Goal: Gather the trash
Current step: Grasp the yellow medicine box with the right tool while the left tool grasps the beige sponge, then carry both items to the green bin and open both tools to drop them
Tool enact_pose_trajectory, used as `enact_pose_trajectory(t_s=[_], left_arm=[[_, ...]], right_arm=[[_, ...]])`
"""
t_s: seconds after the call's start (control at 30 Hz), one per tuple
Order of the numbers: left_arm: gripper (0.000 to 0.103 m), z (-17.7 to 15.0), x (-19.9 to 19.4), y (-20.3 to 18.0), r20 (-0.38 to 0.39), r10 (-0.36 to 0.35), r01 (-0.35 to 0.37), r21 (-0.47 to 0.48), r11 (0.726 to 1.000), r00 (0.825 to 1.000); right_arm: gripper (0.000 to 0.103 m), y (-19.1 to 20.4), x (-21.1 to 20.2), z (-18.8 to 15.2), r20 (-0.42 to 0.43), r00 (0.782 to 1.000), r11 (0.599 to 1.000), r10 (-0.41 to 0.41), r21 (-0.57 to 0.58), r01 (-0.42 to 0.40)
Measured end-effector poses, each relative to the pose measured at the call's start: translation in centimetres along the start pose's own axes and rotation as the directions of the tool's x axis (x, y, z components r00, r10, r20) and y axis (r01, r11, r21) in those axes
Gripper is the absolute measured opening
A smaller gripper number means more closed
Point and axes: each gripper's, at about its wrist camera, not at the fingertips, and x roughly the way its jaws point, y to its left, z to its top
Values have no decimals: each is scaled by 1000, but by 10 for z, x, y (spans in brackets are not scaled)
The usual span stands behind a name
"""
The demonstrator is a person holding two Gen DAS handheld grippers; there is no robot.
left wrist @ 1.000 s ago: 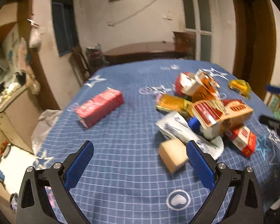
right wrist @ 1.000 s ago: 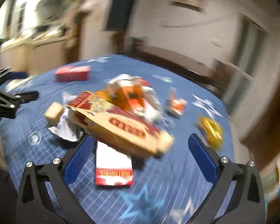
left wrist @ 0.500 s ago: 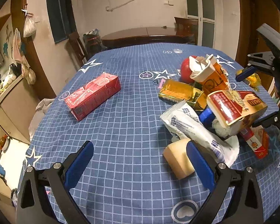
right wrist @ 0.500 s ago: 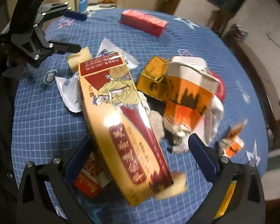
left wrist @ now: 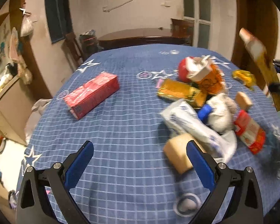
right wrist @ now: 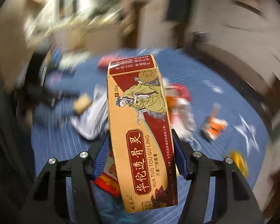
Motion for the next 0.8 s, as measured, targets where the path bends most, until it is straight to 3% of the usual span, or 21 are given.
enact_pose_trajectory(t_s=[0.1, 0.2, 0.33, 0.6, 0.63, 0.7, 0.8], left_arm=[[99, 3, -13, -13, 27, -74, 73, 32, 997, 997], [99, 2, -21, -33, 51, -78, 72, 100, 992, 996], [98, 0, -4, -48, -23, -65, 67, 112, 991, 998], [70, -2, 33, -27, -137, -127, 121, -55, 991, 982], [62, -4, 36, -26, -149, -156, 147, -72, 987, 976], [47, -6, 36, -26, -149, -203, 191, -95, 977, 968], [41, -8, 26, -25, -121, -184, 175, -80, 981, 975]], right_arm=[[59, 9, -20, -25, 76, 997, 989, -29, 147, 17], [59, 25, -33, -51, 132, 991, 970, -28, 241, -5], [59, 37, -26, -70, 138, 990, 942, -3, 333, -44], [59, 53, -28, -88, 148, 989, 926, -26, 377, -32], [59, 53, -28, -88, 150, 988, 925, -35, 380, -24], [59, 53, -29, -89, 152, 987, 922, -53, 388, -10], [59, 53, -31, -92, 155, 984, 917, -86, 399, 17]])
